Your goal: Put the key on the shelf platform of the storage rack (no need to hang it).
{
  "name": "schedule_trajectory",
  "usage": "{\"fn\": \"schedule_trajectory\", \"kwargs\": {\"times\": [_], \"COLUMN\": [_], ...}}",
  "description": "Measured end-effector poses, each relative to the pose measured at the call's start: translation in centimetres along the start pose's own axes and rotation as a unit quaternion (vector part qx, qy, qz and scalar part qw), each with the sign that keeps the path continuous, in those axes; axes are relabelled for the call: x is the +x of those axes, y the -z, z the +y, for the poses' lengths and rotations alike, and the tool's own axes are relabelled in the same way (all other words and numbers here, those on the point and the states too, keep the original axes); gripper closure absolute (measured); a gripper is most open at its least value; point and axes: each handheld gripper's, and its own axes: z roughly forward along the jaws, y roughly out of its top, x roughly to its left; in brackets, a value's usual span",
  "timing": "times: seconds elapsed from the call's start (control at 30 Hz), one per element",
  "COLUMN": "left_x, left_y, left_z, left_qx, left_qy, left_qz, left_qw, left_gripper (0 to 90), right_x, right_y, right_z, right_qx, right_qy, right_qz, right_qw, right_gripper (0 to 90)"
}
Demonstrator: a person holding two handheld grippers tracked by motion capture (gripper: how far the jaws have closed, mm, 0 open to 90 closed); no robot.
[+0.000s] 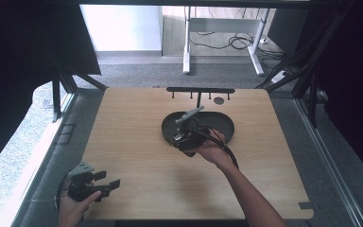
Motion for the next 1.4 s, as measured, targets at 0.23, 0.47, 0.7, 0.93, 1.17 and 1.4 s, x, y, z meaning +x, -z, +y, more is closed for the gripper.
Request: {"fn": "schedule_trajectory", "kwargs": {"times": [0.23, 0.47, 0.7, 0.93, 1.17, 1.4], "left_x": [0.0, 0.1, 0.1, 0.1, 0.2, 0.2], "left_y": [0.1, 0.1, 0.1, 0.1, 0.1, 0.1], "left_z": [0.0, 0.0, 0.0, 0.0, 0.0, 0.0], "left_qx": [-0.001, -0.001, -0.001, -0.001, -0.001, -0.001], "left_qy": [0.001, 0.003, 0.002, 0.002, 0.002, 0.002], "left_qz": [0.0, 0.0, 0.001, 0.001, 0.001, 0.001], "left_qw": [1.0, 1.0, 1.0, 1.0, 1.0, 1.0], "left_gripper": [24.1, 24.1, 24.2, 24.2, 24.2, 24.2], "right_x": [-0.9, -2.0, -2.9, -4.1, -5.3, -6.6], "right_y": [0.3, 0.4, 0.4, 0.3, 0.0, -0.4], "right_z": [0.3, 0.6, 0.7, 0.9, 0.9, 0.7], "right_qx": [-0.003, -0.003, -0.002, 0.001, 0.004, 0.01], "right_qy": [-0.009, -0.022, -0.028, -0.042, -0.054, -0.071], "right_qz": [-0.009, -0.021, -0.029, -0.038, -0.043, -0.058], "right_qw": [0.9999, 0.9995, 0.9992, 0.9984, 0.9976, 0.9958], "right_gripper": [49.9, 49.9, 49.9, 49.9, 49.9, 49.9]}}
